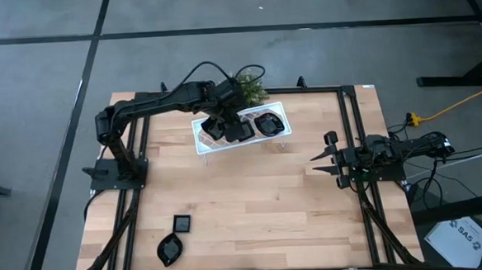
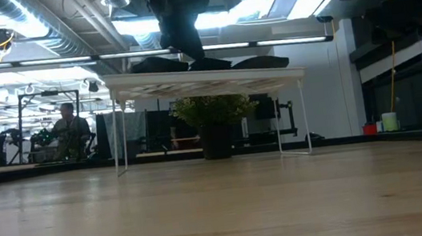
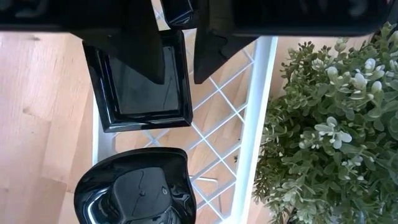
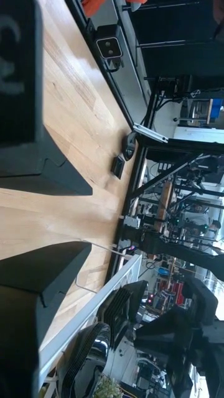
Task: Pick & Place Mini shaped plates
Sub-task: Stack the leaf-shaped plate on top of the leaf-shaped plate on the shelf
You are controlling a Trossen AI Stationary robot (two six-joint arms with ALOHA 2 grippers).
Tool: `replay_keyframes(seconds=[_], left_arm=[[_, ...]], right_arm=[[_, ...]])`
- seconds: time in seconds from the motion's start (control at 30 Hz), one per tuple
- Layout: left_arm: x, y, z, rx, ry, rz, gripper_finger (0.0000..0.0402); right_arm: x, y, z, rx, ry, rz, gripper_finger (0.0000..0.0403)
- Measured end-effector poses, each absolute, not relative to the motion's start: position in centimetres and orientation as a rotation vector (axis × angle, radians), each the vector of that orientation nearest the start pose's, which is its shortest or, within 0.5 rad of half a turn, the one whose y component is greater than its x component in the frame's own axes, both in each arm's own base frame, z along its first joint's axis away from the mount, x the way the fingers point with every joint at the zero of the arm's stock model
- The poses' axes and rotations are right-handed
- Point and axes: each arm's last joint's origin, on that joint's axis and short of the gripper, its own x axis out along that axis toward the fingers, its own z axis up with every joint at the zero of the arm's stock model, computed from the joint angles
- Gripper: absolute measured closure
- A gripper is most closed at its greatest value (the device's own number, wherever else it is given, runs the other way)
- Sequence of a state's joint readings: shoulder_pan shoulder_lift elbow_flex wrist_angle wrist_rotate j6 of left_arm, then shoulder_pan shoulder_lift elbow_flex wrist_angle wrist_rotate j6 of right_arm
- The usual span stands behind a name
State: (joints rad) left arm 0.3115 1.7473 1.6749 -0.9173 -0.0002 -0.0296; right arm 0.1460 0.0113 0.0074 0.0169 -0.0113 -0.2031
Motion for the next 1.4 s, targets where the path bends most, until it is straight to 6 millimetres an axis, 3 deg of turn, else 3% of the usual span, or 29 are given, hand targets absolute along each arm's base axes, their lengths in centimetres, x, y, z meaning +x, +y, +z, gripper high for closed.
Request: replay_keyframes(seconds=[0.3, 0.43, 0.6, 0.93, 1.13, 1.4], left_arm=[[35.3, 10.9, 33.7, -0.168, 0.939, 0.29, 0.0287], [35.2, 9.3, 35.2, -0.115, 0.905, 0.24, 0.0286], [34.8, 5.9, 36.2, -0.054, 0.907, 0.192, 0.0291], [34.0, -2.5, 35.9, 0.067, 0.992, 0.197, 0.0295], [32.8, -7.6, 34.3, 0.117, 1.026, 0.217, 0.0297], [30.3, -12.9, 31.0, 0.127, 1.09, 0.25, 0.0296]], right_arm=[[9.7, 1.5, 16.7, -0.202, -0.029, 0.156, 0.0273], [9.7, 1.5, 16.7, -0.202, -0.029, 0.155, 0.0273], [9.7, 1.5, 16.7, -0.202, -0.029, 0.156, 0.0273], [9.7, 1.5, 16.7, -0.202, -0.029, 0.155, 0.0273], [9.7, 1.5, 16.7, -0.202, -0.028, 0.156, 0.0273], [9.7, 1.5, 16.7, -0.202, -0.028, 0.155, 0.0273]])
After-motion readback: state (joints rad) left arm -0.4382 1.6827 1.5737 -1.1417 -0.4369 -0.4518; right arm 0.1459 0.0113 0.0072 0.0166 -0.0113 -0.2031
